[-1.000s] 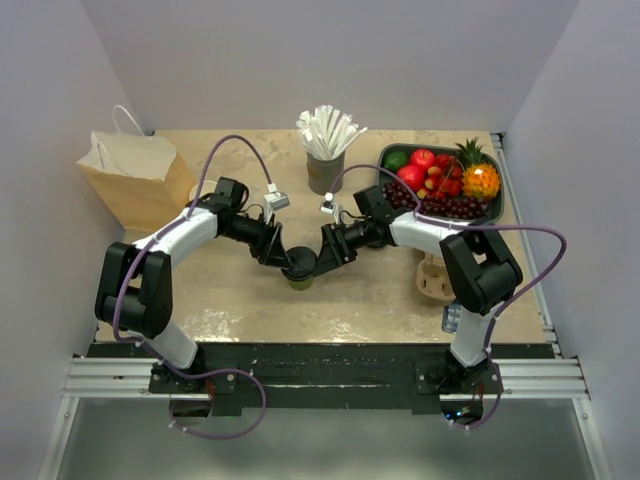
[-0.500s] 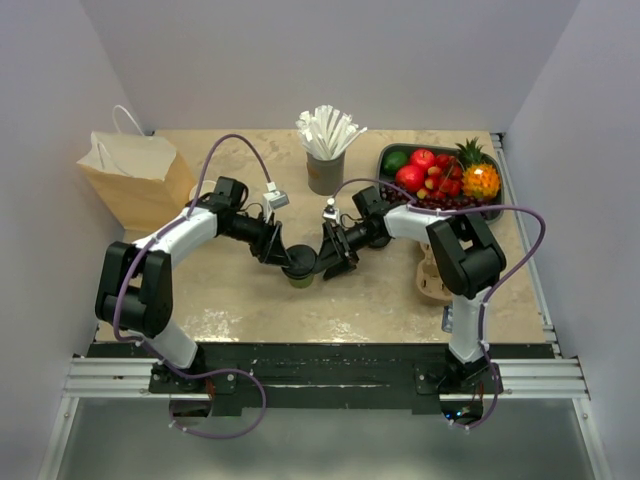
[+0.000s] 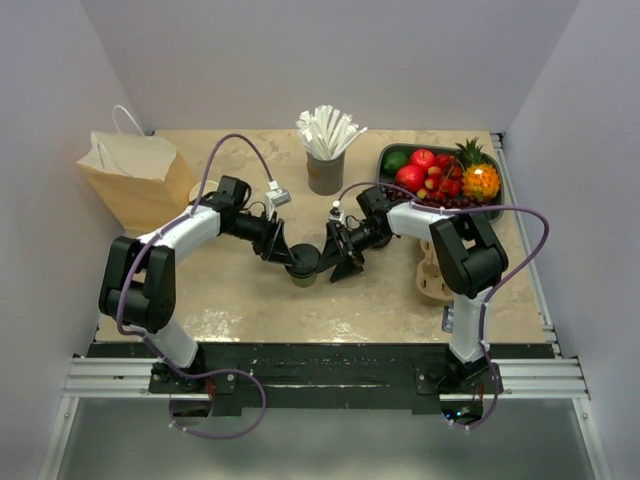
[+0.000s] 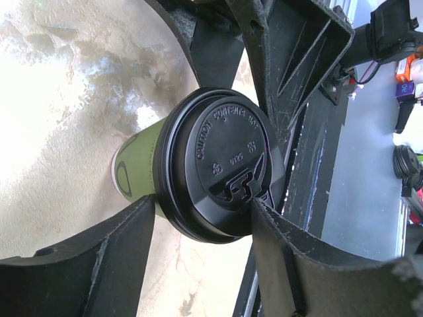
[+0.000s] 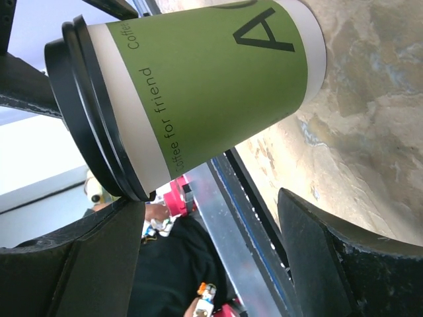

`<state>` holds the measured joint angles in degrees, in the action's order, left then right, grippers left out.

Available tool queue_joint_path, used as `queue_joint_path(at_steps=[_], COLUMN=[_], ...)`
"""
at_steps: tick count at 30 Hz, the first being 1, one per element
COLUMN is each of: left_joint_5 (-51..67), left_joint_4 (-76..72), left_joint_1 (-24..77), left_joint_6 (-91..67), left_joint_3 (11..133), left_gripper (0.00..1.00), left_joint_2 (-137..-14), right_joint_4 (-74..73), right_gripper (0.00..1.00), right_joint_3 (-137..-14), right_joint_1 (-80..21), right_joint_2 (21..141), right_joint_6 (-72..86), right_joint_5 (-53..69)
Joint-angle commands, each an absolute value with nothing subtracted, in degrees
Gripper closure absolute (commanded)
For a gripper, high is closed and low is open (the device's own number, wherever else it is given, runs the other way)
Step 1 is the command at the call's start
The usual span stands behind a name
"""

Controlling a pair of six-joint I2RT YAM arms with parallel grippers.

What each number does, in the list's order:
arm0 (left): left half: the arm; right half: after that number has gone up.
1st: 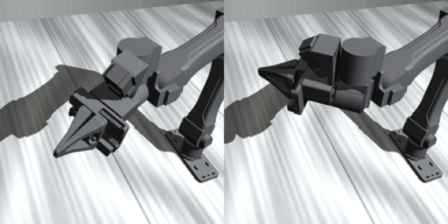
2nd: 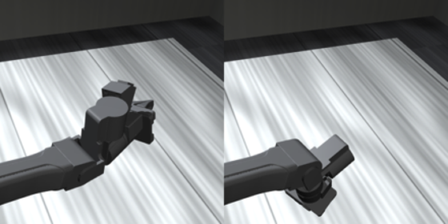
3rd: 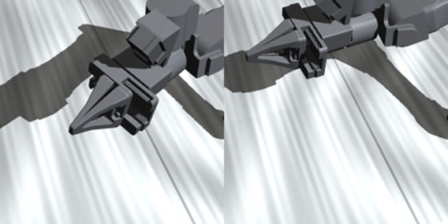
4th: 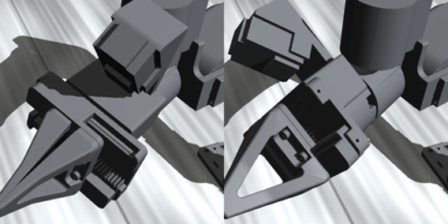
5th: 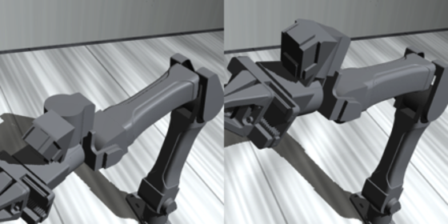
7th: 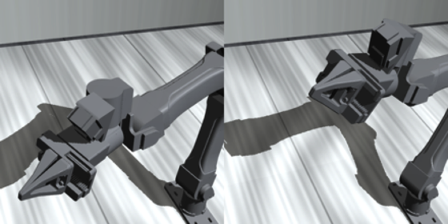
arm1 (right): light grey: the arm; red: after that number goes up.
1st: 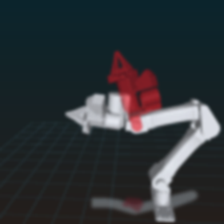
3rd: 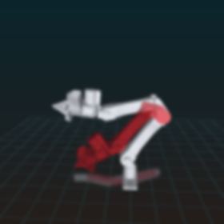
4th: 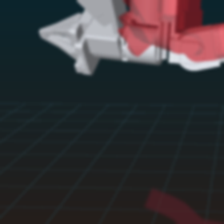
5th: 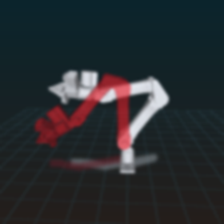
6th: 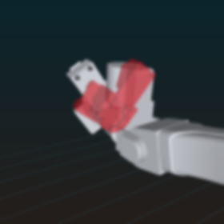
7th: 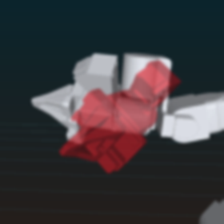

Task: Pack the takeout coffee

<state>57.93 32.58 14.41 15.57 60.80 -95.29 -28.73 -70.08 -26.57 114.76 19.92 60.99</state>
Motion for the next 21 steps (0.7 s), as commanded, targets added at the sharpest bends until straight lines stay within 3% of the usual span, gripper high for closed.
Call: queue_joint_path(at_steps=[1, 8, 21], left_joint_5=[49.0, 50.4, 51.9], left_joint_4=[31.7, 32.7, 36.1], left_joint_1=[14.6, 14.6, 14.6], left_joint_6=[18.5, 19.2, 21.2], left_joint_3=[60.4, 61.2, 68.6], left_gripper=[0.37, 0.37, 0.30], left_joint_2=[-97.8, -98.0, -95.0], right_joint_4=[-33.0, -38.3, -34.0], right_gripper=[0.21, 0.23, 0.12], right_joint_3=[-68.1, -75.2, -77.6], right_joint_1=[-25.0, -25.2, -24.9], right_joint_2=[119.6, 119.7, 106.2], right_joint_6=[15.1, 1.4, -3.0], right_joint_5=[37.0, 41.0, 38.6])
